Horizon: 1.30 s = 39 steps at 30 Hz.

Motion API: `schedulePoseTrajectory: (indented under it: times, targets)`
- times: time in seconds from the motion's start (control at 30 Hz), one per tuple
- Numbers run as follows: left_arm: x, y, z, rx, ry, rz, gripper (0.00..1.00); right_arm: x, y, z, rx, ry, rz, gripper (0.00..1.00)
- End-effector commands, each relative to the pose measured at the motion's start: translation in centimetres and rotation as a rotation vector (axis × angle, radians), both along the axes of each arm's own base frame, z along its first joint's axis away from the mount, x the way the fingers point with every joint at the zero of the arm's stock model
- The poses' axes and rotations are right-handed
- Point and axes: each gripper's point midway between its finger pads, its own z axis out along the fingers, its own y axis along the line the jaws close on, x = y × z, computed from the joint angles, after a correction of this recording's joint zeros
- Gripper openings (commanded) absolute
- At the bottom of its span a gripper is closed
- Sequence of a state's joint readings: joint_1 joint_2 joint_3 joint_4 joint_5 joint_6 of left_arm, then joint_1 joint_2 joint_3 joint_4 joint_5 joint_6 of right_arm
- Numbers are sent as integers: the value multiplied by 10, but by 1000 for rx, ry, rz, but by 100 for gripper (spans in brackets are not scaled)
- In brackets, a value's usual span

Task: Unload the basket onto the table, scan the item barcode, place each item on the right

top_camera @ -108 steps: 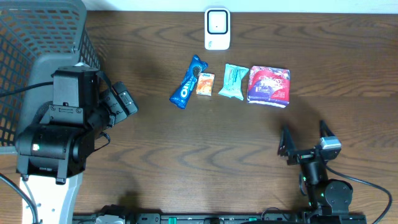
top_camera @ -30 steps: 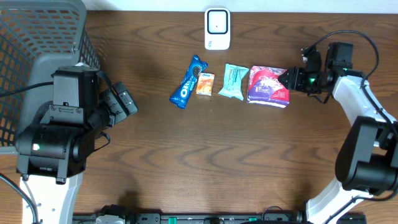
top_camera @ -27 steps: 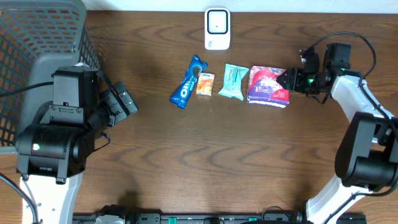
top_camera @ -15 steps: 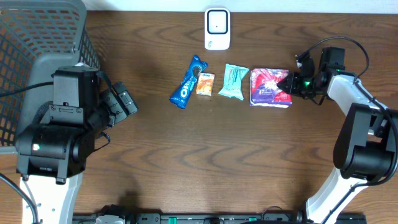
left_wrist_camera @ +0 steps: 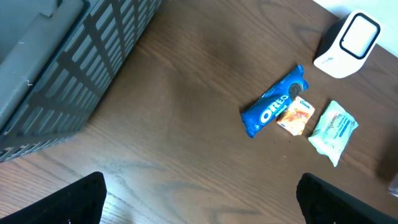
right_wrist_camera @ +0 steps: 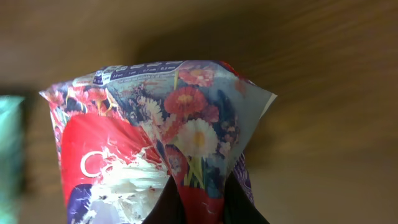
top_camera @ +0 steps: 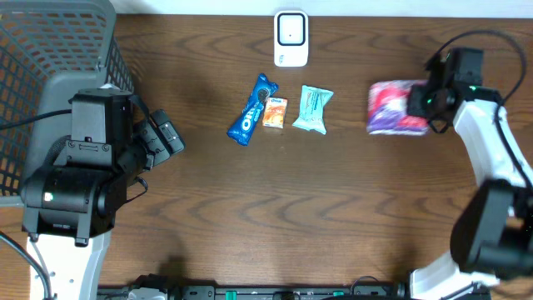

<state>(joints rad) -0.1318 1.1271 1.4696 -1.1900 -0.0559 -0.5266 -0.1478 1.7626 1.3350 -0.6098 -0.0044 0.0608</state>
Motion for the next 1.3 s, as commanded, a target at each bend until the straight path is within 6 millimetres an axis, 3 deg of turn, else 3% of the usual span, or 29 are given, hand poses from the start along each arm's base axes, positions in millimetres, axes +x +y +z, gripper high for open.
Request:
schedulePoseTrajectory:
  times: [0.0,0.07,0.17,0.37,0.5,0.6,0.87,1.1,1.2,1.27]
  targets:
    - [0,3,2,11,-3,10,98,-17,-60,72,-482,-63,-276,1]
    - [0,3,2,11,-3,10,98,-29,-70,87,-683,-41,-358,1]
    - [0,3,2,11,-3,10,98,-34,-70,84,-799,-6,-380,1]
    - [0,3,2,11,-3,10,98,-26,-61,37,-866,116,-310,4]
    - [0,3,2,11,-3,10,98,-23,-42,7,-886,186,-223,4]
    - [0,3,2,11,-3,10,98,-18,-22,-4,-890,186,-168,4]
    - [0,3,2,11,-3,10,98,-4,69,-36,-669,133,72,33]
    - [0,3,2,11,-3,10,98,-5,100,-41,-602,108,110,74]
    - [0,3,2,11,-3,10,98,-7,124,-52,-466,117,166,87]
    - [0,3,2,11,-3,10,98,-6,136,-50,-389,108,184,89]
